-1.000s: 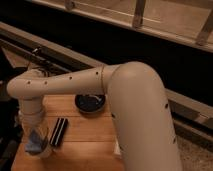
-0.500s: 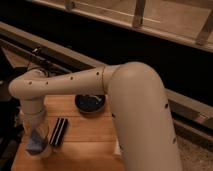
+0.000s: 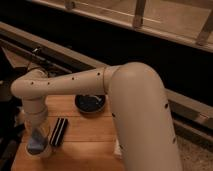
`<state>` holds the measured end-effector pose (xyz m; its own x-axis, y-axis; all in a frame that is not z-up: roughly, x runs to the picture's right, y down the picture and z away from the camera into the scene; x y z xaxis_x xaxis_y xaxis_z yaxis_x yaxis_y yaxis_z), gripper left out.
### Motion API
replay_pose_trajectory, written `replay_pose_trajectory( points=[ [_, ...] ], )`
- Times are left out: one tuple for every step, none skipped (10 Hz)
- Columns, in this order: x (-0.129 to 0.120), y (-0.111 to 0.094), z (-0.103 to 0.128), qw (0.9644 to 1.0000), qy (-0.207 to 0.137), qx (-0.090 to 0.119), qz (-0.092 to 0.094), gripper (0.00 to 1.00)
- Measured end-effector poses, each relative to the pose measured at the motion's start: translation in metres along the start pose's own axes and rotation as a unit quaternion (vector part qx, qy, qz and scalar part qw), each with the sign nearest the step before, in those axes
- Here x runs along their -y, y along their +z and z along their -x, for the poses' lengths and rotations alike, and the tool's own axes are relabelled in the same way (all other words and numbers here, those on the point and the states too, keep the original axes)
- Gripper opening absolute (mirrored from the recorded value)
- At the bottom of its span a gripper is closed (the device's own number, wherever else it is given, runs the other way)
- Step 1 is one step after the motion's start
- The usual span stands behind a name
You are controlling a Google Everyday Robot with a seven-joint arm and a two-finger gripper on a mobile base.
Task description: Place the white sponge in the ceramic cup
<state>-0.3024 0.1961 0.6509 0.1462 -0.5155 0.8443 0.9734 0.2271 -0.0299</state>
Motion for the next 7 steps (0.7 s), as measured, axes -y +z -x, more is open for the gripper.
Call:
replay_pose_trajectory(
  points=[
    [0.001, -0.003, 0.002, 1.0, 0.001, -0.002, -0.003, 0.22],
    [0.002, -0.005, 0.003, 1.0, 0.001, -0.003, -0.006, 0.3],
    [0.005, -0.006, 0.005, 1.0, 0.0, -0.002, -0.009, 0.42],
    [0.008, -0.006, 0.007, 0.9999, -0.002, 0.0, -0.012, 0.5],
    [0.012, -0.005, 0.011, 0.9999, -0.007, 0.003, -0.014, 0.61],
    [0.016, -0.004, 0.014, 0.9998, -0.013, 0.007, -0.015, 0.7],
    [0.02, -0.004, 0.017, 0.9997, -0.018, 0.01, -0.016, 0.78]
  ],
)
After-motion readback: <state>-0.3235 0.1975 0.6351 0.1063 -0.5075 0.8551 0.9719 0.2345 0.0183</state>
